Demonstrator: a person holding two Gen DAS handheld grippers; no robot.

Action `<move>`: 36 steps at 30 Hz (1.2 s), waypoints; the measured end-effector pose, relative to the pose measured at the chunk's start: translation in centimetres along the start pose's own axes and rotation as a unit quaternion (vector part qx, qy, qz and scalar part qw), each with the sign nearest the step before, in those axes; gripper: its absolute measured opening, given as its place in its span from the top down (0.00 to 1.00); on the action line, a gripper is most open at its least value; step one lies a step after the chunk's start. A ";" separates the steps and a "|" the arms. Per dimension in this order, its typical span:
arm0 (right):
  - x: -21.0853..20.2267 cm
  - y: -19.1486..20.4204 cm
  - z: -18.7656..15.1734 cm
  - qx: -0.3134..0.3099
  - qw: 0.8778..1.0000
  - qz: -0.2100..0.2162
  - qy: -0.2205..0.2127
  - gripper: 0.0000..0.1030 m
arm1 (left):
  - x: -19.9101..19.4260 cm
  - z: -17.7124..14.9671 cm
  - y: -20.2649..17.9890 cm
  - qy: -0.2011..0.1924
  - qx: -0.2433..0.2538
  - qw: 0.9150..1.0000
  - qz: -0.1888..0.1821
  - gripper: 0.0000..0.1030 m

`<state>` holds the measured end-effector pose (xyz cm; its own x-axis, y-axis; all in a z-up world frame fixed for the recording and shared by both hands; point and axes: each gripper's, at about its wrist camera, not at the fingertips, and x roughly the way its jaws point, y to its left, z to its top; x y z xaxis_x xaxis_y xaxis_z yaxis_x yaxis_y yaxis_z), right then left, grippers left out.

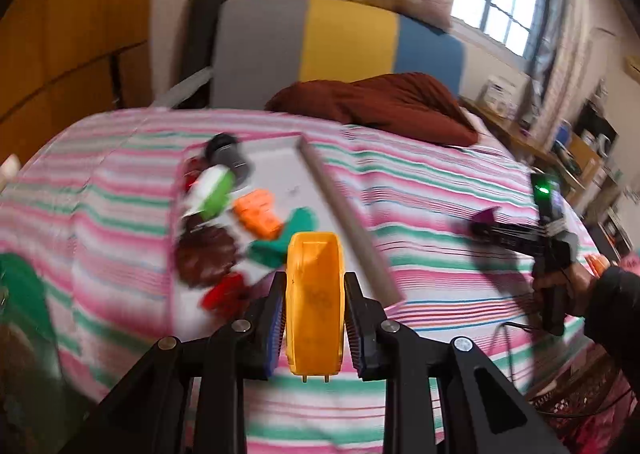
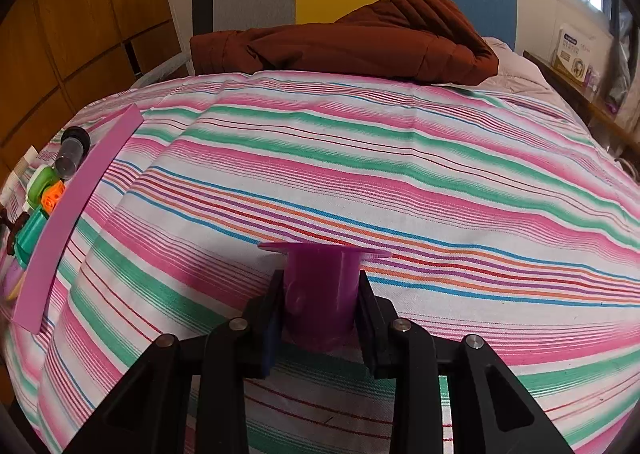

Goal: Organize rigid objects
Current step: 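Carry the yellow cart into the tray and open the left gripper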

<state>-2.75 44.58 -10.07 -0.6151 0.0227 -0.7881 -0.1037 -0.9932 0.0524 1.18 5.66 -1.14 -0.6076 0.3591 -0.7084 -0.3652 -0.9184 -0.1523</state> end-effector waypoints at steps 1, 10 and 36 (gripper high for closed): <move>0.0 0.0 0.0 -0.001 1.000 -0.001 0.000 0.68 | 0.0 0.1 0.6 0.002 -0.010 1.000 0.001 0.75; 0.0 0.2 0.1 -0.007 1.000 -0.005 0.001 0.68 | 1.7 5.1 3.2 0.010 -0.077 0.997 -0.024 0.75; 0.3 -0.1 0.5 -0.005 1.000 -0.001 -0.001 0.68 | 17.2 9.9 5.0 0.154 -0.193 0.969 -0.025 0.69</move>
<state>-3.33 44.75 -10.04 -0.6158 0.0250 -0.7875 -0.0974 -0.9942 0.0446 -18.12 8.94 -7.25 -0.3352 0.3920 -0.8567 -0.0619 -0.9165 -0.3951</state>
